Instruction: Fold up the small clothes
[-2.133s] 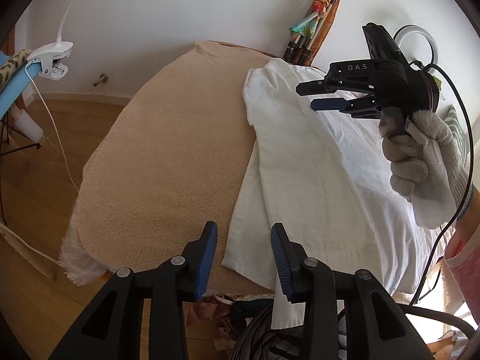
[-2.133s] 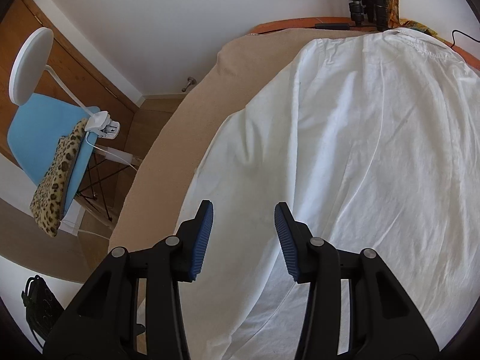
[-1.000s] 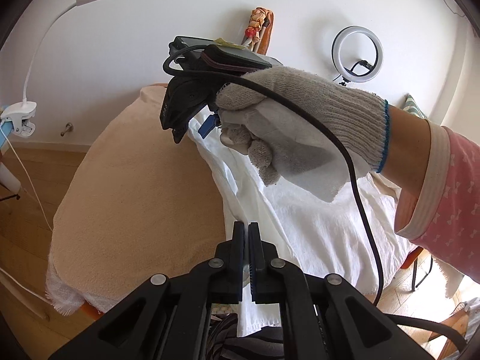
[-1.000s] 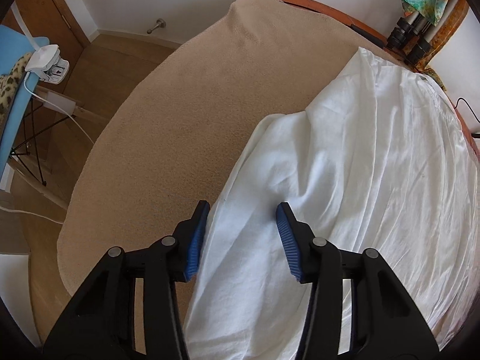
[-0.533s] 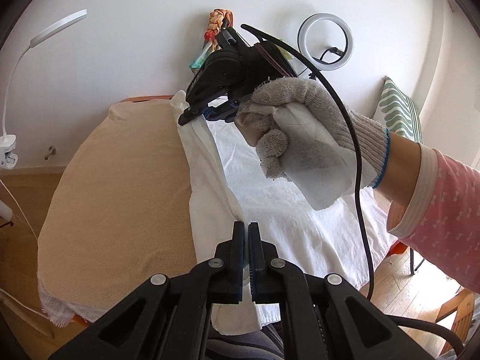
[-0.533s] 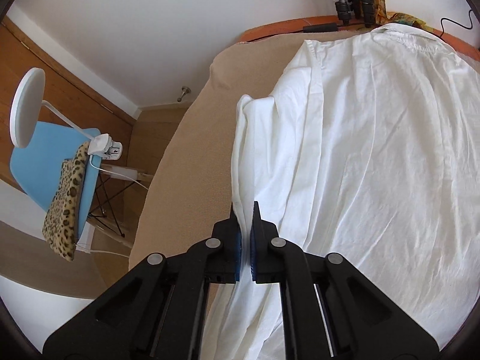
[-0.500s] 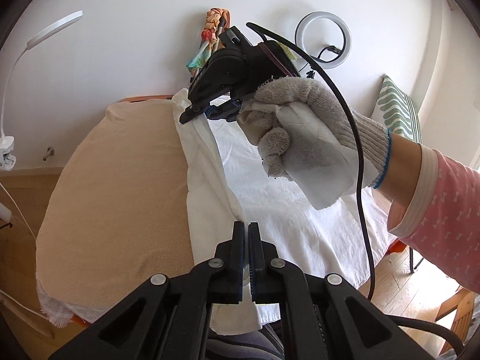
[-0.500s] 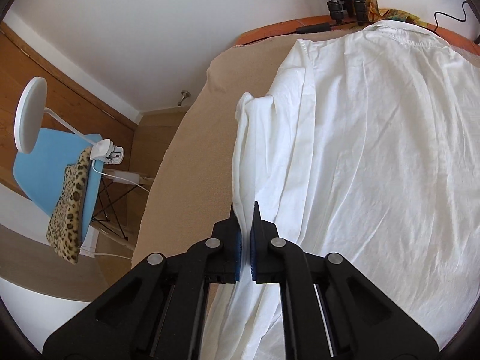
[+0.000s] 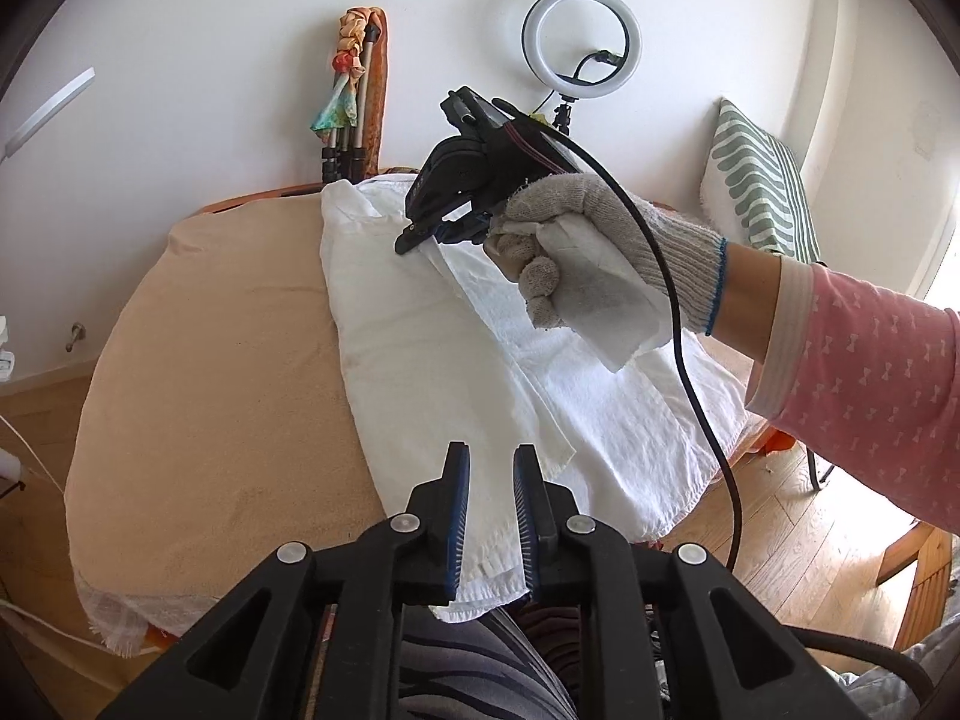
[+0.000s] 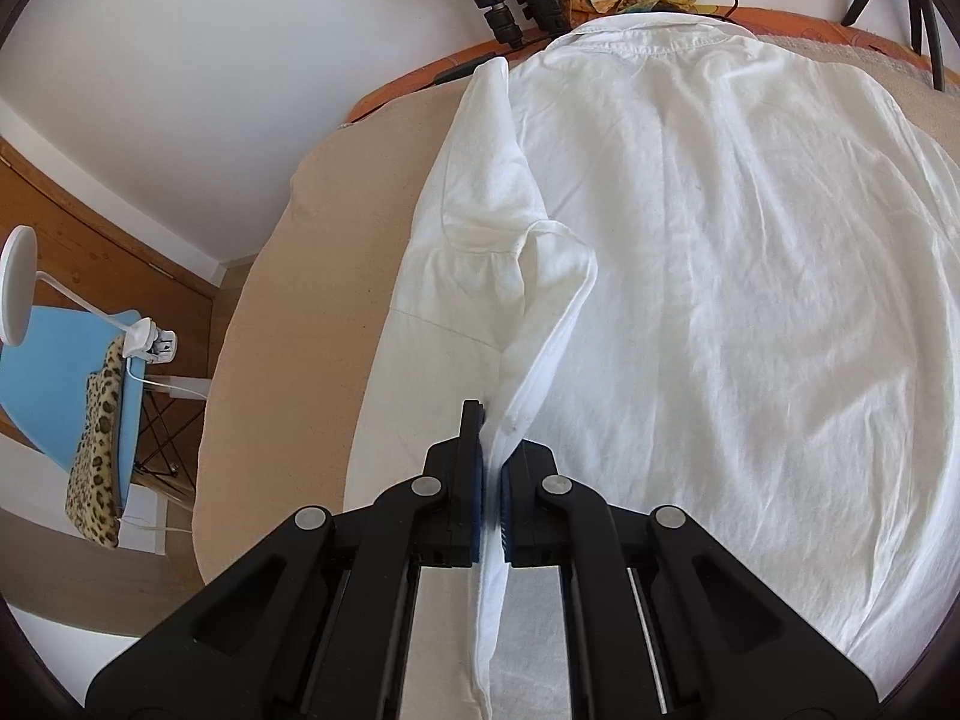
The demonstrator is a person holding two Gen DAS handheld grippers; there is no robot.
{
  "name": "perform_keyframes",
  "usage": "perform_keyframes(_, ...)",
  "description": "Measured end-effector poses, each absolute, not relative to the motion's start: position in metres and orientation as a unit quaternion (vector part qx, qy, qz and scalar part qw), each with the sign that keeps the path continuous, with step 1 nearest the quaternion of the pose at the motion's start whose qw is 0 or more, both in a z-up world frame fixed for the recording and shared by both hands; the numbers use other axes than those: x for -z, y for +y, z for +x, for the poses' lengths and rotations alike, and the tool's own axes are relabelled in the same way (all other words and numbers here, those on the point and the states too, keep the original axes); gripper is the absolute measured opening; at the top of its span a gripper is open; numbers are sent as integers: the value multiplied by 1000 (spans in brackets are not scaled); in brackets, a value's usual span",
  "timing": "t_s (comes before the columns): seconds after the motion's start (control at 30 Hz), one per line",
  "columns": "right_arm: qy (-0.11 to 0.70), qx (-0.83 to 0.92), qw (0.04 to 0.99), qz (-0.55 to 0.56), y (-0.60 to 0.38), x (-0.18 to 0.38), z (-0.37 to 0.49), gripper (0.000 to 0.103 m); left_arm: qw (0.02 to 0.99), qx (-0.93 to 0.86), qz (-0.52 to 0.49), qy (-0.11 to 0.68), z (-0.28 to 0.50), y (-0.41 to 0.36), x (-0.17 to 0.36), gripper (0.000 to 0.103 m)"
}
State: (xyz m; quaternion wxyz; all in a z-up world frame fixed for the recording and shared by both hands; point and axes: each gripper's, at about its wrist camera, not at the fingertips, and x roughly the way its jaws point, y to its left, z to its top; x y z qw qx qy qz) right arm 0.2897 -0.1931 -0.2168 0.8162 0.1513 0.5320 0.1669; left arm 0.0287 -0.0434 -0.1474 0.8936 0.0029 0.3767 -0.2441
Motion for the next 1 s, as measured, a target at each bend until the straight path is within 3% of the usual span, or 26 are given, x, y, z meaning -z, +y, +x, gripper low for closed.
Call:
perform_keyframes(0.33, 556, -147, 803, 157, -202, 242, 282, 6, 888, 193, -31, 416, 53, -18, 177, 15)
perform_keyframes(0.4, 555, -157, 797, 178, -209, 240, 281, 11, 883, 194, -41, 426, 56, -18, 183, 20)
perform_keyframes(0.47, 555, -170, 793, 183, -216, 235, 276, 39, 875, 197, -63, 438, 60, -14, 189, 32)
perform_keyframes(0.53, 544, -179, 799, 180, -225, 228, 263, 55, 866, 195, -89, 451, 63, -9, 195, 34)
perform_keyframes(0.73, 551, -235, 763, 243, -253, 234, 195, 55, 838, 209, -164, 477, 69, 3, 210, 34)
perform_keyframes(1.0, 550, -270, 757, 225, -241, 248, 116, 52, 809, 219, -225, 497, 73, 11, 223, 29)
